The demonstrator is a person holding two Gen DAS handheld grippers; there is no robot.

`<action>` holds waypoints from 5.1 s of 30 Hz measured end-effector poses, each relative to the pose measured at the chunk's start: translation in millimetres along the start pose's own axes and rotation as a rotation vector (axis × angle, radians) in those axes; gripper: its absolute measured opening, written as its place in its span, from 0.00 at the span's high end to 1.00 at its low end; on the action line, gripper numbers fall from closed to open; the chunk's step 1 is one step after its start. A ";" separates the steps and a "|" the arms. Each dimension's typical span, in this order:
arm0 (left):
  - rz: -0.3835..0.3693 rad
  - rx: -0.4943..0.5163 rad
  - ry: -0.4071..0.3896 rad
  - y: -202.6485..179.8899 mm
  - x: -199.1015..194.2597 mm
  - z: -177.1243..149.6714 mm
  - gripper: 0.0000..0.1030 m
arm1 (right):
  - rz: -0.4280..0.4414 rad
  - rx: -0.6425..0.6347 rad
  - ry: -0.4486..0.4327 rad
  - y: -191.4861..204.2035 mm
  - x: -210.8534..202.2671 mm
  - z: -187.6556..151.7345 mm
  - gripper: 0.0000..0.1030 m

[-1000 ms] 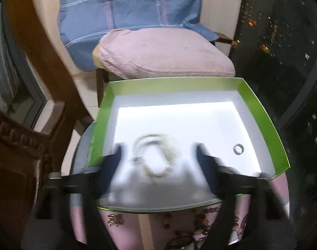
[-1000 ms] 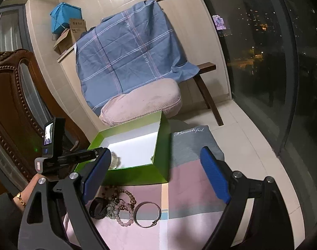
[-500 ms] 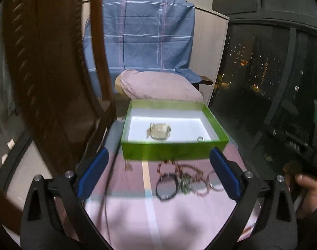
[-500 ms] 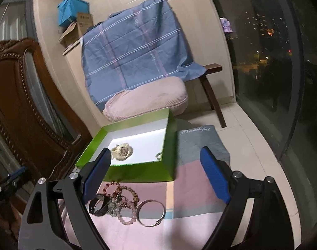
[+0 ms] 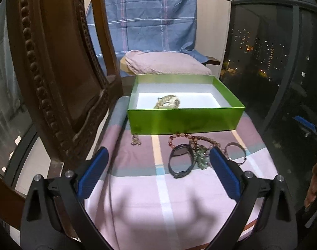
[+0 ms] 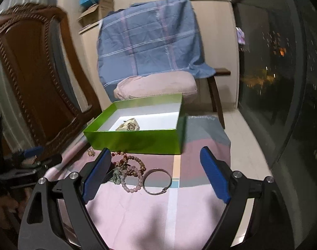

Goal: Organize jewelry
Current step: 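Move the left gripper to the small silver charm and grasp it, then lift the silver charm with the left gripper while the right gripper grasps the pink bead bracelet, then drop the silver charm into the green box with the left gripper while the right carries the pink bead bracelet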

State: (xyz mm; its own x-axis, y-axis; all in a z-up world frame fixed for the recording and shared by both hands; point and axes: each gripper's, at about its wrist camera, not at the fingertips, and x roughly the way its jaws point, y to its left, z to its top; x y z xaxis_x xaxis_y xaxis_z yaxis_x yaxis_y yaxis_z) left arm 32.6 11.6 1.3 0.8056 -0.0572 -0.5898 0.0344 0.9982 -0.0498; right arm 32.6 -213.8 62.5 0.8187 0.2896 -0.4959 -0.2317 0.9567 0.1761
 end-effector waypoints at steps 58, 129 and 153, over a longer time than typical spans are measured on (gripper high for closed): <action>0.088 -0.065 0.300 44.8 170.3 6.2 0.56 | 0.046 -0.015 0.081 0.8 18.3 -1.3 0.17; -0.102 -0.031 -0.032 6.0 -17.9 5.3 0.87 | 0.183 -0.084 0.108 27.9 13.7 16.7 0.92; -0.094 -0.018 -0.017 0.7 -16.6 3.3 0.87 | 0.186 -0.097 0.128 28.9 15.0 11.6 0.92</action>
State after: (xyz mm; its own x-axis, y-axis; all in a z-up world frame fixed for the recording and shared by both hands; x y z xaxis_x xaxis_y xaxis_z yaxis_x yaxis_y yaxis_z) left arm 21.2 13.4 13.7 0.8093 -0.1499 -0.5679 0.0996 0.9879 -0.1188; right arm 44.3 -182.1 70.0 0.6856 0.4561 -0.5674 -0.4261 0.8833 0.1953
